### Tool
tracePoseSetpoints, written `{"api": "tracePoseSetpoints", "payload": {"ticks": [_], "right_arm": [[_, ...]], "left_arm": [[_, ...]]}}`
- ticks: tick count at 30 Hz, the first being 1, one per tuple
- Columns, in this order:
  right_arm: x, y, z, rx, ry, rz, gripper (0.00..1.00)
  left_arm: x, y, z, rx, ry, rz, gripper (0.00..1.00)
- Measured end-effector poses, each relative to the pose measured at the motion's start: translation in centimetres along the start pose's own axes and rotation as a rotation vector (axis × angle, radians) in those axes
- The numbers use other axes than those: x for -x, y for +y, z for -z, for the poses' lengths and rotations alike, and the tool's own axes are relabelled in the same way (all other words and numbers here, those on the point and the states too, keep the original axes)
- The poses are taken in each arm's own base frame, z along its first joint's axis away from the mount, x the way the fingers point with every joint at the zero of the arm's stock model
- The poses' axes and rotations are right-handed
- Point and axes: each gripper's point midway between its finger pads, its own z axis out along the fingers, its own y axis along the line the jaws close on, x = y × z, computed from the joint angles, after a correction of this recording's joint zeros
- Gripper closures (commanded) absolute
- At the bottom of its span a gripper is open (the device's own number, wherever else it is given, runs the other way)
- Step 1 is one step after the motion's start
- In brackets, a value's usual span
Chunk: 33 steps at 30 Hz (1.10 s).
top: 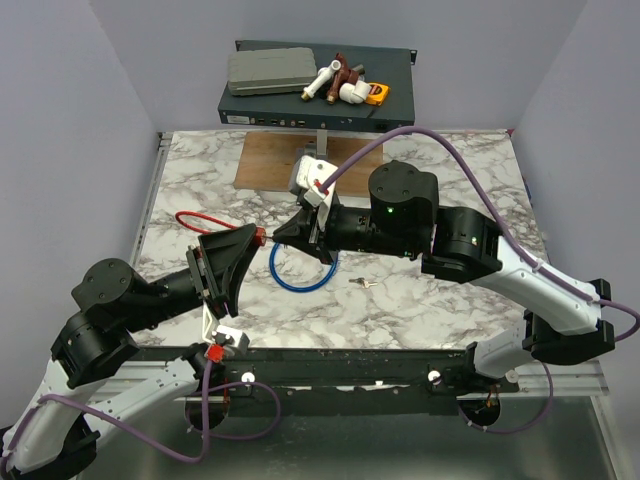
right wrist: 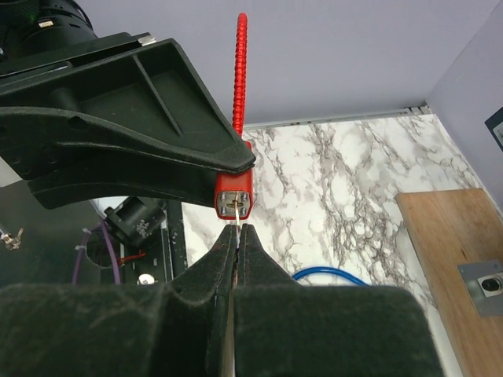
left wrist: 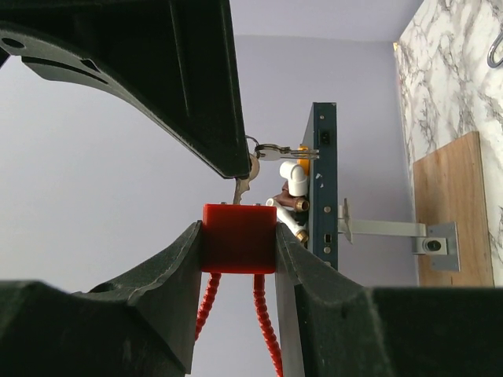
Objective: Unlock with the key
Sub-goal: Unlock the lock.
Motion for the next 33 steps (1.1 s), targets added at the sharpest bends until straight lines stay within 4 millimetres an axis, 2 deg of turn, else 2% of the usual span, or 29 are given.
{"api": "tracePoseSetpoints", "payload": {"ticks": [13, 31, 33], "right_arm": [[-0.8, 0.0, -0.6, 0.004, 0.008, -0.014, 0.99], [-0.8, -0.2, -1.3, 0.011, -0.021, -0.047, 0.99], [-0.6, -0.4, -1.4, 0.005, -0.032, -0.047, 0.91]], "left_arm": [[-0.3, -0.8, 0.1, -0.028, 0.017, 0.004, 1.00], [-0.6, -1.3, -0.5, -0.028, 0.021, 0.013, 1.00], [-0.7, -1.0, -0.6, -0.017, 0.025, 0.028, 1.00]]}}
